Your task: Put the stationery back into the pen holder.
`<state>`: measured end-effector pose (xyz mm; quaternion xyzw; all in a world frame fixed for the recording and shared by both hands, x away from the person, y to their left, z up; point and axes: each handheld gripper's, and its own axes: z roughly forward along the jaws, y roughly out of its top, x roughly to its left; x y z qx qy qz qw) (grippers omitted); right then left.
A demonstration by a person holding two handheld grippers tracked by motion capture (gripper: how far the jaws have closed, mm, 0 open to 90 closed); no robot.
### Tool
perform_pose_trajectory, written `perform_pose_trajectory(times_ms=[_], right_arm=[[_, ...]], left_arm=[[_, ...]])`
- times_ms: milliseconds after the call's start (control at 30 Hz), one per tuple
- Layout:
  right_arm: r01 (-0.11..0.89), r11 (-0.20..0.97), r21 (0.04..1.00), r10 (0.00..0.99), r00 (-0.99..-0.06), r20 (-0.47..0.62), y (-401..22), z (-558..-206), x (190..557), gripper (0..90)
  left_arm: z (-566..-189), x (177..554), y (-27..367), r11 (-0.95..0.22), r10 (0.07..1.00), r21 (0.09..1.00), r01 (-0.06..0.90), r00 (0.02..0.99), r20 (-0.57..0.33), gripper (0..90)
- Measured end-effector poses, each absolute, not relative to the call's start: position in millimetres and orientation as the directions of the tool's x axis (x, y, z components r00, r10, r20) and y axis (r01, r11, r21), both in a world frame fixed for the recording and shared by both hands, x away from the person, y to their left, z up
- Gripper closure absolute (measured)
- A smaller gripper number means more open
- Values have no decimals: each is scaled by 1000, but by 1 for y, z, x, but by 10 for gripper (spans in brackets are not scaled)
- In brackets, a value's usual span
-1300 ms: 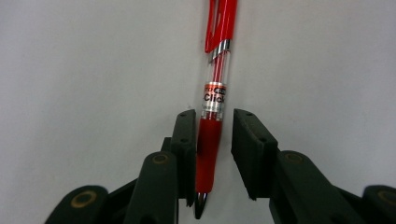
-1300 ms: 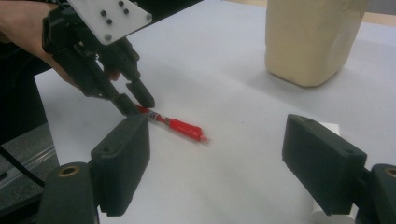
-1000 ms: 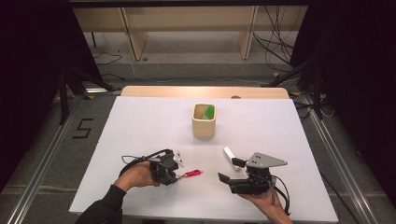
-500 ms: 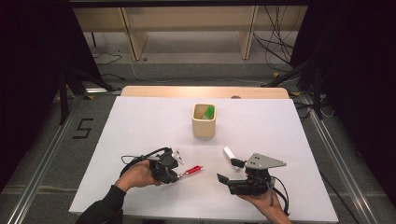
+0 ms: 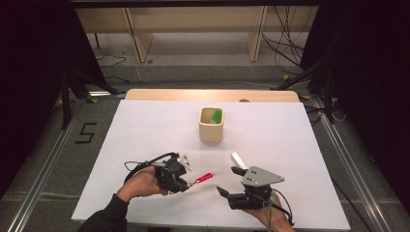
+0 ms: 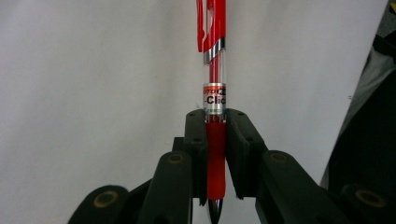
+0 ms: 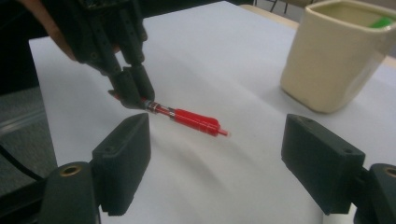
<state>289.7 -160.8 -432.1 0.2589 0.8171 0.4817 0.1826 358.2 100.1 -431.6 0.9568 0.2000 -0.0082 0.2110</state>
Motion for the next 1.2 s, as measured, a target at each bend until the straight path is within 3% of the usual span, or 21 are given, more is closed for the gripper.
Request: perform_pose_trajectory(times_ms=[533, 1200], right_arm=[[14, 644, 765, 476, -790, -387, -123, -440, 268, 266], [-232, 832, 505, 265, -633, -727, -97, -465, 257, 312]], left_arm=[[-422, 355, 90, -835, 364, 394, 384, 923, -128, 791], [-424, 355, 89, -844, 367, 373, 385, 922, -122, 791]])
